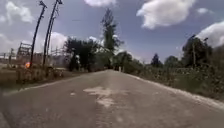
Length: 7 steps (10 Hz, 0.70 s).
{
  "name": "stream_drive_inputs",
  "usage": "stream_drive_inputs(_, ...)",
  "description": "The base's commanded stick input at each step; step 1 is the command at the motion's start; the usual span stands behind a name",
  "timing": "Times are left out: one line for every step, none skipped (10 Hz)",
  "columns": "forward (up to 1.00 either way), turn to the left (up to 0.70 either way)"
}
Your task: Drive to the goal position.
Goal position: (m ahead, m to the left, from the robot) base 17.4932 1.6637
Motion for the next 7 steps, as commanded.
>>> stream_drive_inputs(0.50,0.00)
stream_drive_inputs(0.50,0.00)
stream_drive_inputs(0.50,0.00)
stream_drive_inputs(0.50,0.00)
stream_drive_inputs(0.50,0.00)
stream_drive_inputs(0.50,0.01)
stream_drive_inputs(0.50,0.18)
